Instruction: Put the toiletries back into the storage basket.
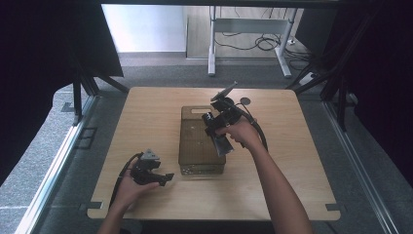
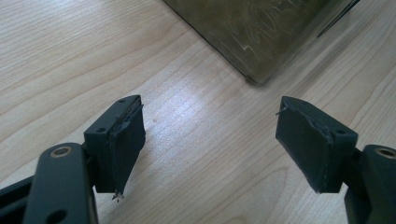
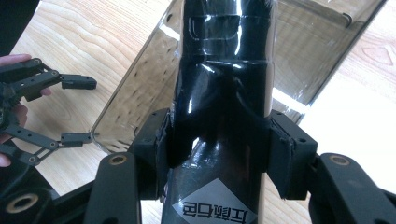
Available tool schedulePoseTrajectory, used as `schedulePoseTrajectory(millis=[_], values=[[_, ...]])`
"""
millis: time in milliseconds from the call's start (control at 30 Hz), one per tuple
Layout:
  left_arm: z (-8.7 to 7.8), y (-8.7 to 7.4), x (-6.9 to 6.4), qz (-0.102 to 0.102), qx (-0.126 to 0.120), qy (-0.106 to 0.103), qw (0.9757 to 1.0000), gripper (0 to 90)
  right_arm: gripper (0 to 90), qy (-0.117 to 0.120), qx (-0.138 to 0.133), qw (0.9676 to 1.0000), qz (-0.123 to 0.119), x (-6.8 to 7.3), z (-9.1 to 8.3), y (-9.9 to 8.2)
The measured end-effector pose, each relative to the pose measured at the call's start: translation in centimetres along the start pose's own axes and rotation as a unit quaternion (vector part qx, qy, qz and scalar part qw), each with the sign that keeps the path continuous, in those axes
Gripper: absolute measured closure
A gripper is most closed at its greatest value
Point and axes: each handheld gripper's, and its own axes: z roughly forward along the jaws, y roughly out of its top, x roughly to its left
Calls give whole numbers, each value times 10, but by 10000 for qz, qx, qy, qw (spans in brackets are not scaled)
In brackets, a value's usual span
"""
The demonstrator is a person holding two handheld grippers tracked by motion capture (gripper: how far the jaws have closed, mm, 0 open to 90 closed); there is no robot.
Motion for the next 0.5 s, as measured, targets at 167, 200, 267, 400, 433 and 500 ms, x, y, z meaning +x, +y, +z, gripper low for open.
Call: schedulePoseTrajectory(millis=[167, 200, 267, 400, 433, 500], values=[[-1, 0, 0, -48, -26, 4, 10000, 243, 467, -22, 51, 10000, 18, 2, 5, 6], [-1, 0, 1, -30, -35, 3, 10000, 243, 467, -17, 45, 10000, 33, 2, 6, 6], [-2, 0, 1, -18, -61, 7, 10000, 243, 467, 15, 65, 10000, 60, 4, 8, 9], [-1, 0, 1, -8, -56, 10, 10000, 243, 467, 51, 129, 9999, 21, 7, 14, 13], [-1, 0, 1, -8, -56, 10, 10000, 243, 467, 78, 126, 9999, 38, 8, 16, 14], [-1, 0, 1, -9, -60, 0, 10000, 243, 467, 94, 134, 9998, 87, 8, 19, 16]])
